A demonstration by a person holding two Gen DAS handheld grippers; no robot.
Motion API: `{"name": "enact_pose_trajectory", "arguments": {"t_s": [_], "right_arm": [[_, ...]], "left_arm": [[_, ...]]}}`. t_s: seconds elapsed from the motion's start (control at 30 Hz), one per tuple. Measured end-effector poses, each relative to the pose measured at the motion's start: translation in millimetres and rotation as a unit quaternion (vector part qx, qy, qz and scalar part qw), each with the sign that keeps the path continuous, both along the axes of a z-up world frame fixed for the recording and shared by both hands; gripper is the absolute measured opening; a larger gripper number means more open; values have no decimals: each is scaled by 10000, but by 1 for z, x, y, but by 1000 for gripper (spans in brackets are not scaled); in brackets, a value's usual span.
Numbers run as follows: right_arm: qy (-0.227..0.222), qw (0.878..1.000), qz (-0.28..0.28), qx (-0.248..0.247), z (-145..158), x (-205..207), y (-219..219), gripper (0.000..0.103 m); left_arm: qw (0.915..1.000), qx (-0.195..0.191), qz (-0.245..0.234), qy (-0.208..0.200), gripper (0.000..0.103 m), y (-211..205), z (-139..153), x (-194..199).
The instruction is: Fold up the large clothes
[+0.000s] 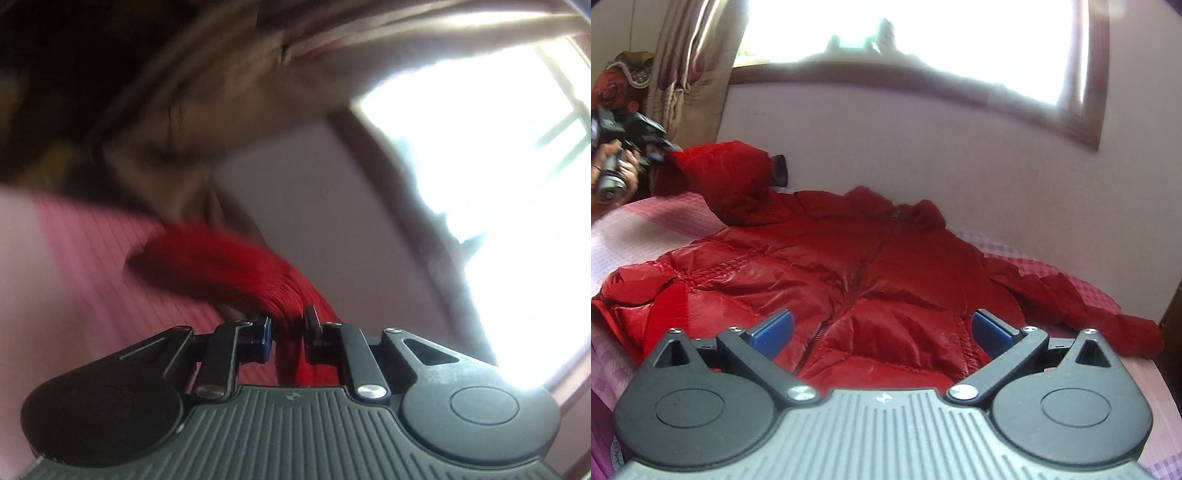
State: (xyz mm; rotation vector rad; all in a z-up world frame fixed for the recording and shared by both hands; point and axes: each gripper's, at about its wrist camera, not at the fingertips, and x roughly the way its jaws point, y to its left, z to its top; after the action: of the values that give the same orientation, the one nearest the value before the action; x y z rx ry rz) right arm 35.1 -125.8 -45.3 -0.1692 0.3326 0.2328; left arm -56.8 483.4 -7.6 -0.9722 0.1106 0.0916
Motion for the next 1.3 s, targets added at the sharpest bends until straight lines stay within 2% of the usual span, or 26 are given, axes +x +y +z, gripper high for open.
{"name": "enact_pose_trajectory", "arguments": {"t_s": [0.03,0.07,0.1,0.13,0.17,0.2,0.23,0.27,0.33,0.37,0.4,0.43,0.47,0.5,0.67,0.77,0.83,0.93,1.03,1.1,1.17,1.2,1.3], "right_arm": [[9,10000,11,22,-1,0,1,103],[21,10000,33,63,-2,0,0,103],[41,9999,42,111,-3,0,0,103],[71,9998,30,167,-4,0,-1,103],[105,9997,32,231,-4,0,-3,103],[131,9994,38,307,-5,0,-5,103],[142,9992,29,382,-5,-1,-7,103],[127,9989,10,450,-4,-2,-10,103],[66,9981,-37,617,-3,-6,-18,103],[61,9974,-68,711,-3,-7,-24,103],[64,9966,-116,810,-3,-8,-30,103],[71,9956,-171,915,-3,-8,-37,103],[86,9945,-239,1017,-4,-8,-45,103],[111,9933,-320,1103,-5,-8,-52,103],[208,9847,-779,1543,-12,3,-101,103],[317,9732,-1185,1944,-15,20,-144,103],[425,9610,-1421,2335,-16,38,-180,103],[561,9399,-1640,2942,-23,71,-237,103],[726,9105,-1948,3574,-37,111,-296,103],[868,8856,-2222,3986,-52,136,-334,102],[983,8597,-2430,4384,-67,162,-370,96],[1010,8485,-2611,4491,-75,172,-385,94],[962,8239,-3040,4684,-94,197,-424,94]], "left_arm": [[9997,149,189,37,15,6,5,-28],[9988,302,363,133,22,7,8,-41],[9968,525,527,280,34,8,10,-58],[9947,736,590,418,71,-1,10,-53],[9918,935,682,533,102,-5,7,-59],[9870,1132,892,706,100,-23,2,-34],[9814,1360,1103,791,99,-25,1,-49],[9768,1631,1075,877,101,-52,3,-19],[9736,1809,1037,923,102,-63,2,-37],[9759,1755,925,914,102,-65,2,-42],[9783,1668,790,943,102,-70,6,-25],[9805,1621,597,934,102,-78,5,-34],[9807,1616,487,991,101,-75,16,-2],[9799,1669,351,1031,101,-81,13,11],[9728,2042,-550,942,101,-142,15,22],[9667,2133,-1126,860,102,-184,20,40],[9612,2252,-1369,818,103,-213,18,52],[9465,2804,-1384,795,103,-258,2,66],[9248,3493,-1213,893,103,-287,-21,74],[9157,3660,-1221,1124,103,-299,-36,79],[9186,3475,-1313,1349,103,-305,-57,90],[9206,3372,-1338,1444,103,-300,-58,93],[9304,2962,-1363,1675,103,-287,-61,102]]}}
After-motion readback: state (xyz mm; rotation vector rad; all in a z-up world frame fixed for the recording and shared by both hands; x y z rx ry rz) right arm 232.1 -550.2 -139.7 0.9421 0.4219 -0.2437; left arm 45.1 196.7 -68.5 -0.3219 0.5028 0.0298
